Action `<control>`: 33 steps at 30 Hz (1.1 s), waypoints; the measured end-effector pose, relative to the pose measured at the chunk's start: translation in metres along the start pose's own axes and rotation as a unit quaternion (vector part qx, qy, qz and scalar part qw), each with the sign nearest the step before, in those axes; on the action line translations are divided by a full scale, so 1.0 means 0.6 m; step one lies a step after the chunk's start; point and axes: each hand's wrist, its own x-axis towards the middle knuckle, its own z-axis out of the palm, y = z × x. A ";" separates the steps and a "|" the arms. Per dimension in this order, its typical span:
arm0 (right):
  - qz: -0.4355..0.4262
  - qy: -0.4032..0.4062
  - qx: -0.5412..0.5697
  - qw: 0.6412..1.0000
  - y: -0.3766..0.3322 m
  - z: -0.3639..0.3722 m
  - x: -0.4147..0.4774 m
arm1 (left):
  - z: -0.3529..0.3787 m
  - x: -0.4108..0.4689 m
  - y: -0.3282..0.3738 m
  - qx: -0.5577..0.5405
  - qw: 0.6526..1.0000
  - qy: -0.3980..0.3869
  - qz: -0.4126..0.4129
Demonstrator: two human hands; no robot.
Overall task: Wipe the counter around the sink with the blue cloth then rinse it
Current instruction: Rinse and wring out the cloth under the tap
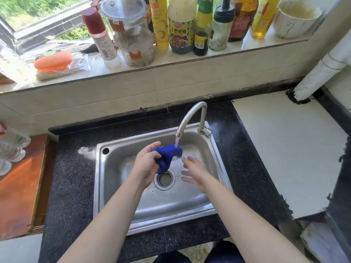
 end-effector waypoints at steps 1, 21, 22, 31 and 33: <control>0.012 -0.004 0.004 1.000 0.001 0.001 0.000 | 0.000 -0.004 0.001 -0.012 1.000 -0.001 -0.004; -0.136 -0.079 0.045 0.987 -0.027 -0.036 0.026 | -0.040 0.024 -0.025 0.349 0.934 -0.019 0.078; -0.145 -0.076 0.039 0.986 -0.034 -0.034 0.028 | -0.039 0.026 -0.028 0.379 0.921 -0.019 0.084; -0.159 -0.009 0.038 0.987 -0.055 -0.025 0.039 | -0.040 0.051 -0.047 0.507 0.854 0.058 0.103; -0.154 -0.006 0.006 0.988 -0.057 -0.034 0.040 | -0.031 0.050 -0.043 0.456 0.882 0.090 0.078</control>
